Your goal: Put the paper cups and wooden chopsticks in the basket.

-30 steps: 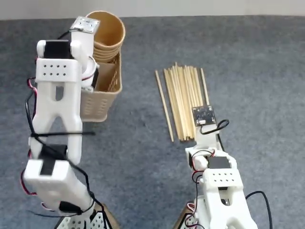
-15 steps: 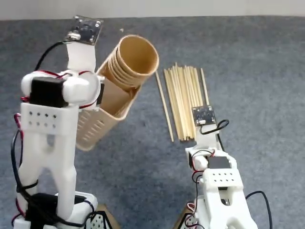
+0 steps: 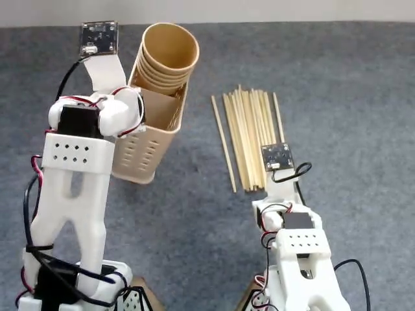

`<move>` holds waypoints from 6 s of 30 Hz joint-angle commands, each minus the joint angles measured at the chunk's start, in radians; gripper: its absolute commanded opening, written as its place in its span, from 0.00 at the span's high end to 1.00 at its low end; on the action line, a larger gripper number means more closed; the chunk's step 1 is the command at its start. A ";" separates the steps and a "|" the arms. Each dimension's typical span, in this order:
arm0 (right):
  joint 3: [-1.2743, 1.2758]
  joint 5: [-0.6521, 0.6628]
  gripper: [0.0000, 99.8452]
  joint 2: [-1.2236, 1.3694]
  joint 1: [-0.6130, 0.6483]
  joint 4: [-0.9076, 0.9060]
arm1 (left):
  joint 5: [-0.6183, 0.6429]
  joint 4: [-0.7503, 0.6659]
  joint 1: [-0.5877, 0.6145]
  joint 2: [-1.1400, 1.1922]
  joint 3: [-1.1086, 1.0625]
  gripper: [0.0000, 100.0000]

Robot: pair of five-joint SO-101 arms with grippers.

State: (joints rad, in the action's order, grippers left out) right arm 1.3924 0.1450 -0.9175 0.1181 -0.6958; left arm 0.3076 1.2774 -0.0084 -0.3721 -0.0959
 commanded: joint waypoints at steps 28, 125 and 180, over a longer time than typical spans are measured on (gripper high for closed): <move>-0.004 0.009 0.89 0.005 0.005 0.013 | -0.011 -0.068 0.073 -0.050 0.107 0.81; -1.044 0.150 0.89 0.923 -0.073 -0.188 | -0.258 -0.305 0.495 -1.448 -1.317 0.86; -1.113 -0.005 0.99 0.760 -0.077 -0.157 | -0.201 -0.373 0.742 -1.445 -1.580 0.86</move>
State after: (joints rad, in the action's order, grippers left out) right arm 0.2908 0.1741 0.0829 0.0077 -0.8032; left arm 0.0974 0.9214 0.7618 -1.8082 -1.6717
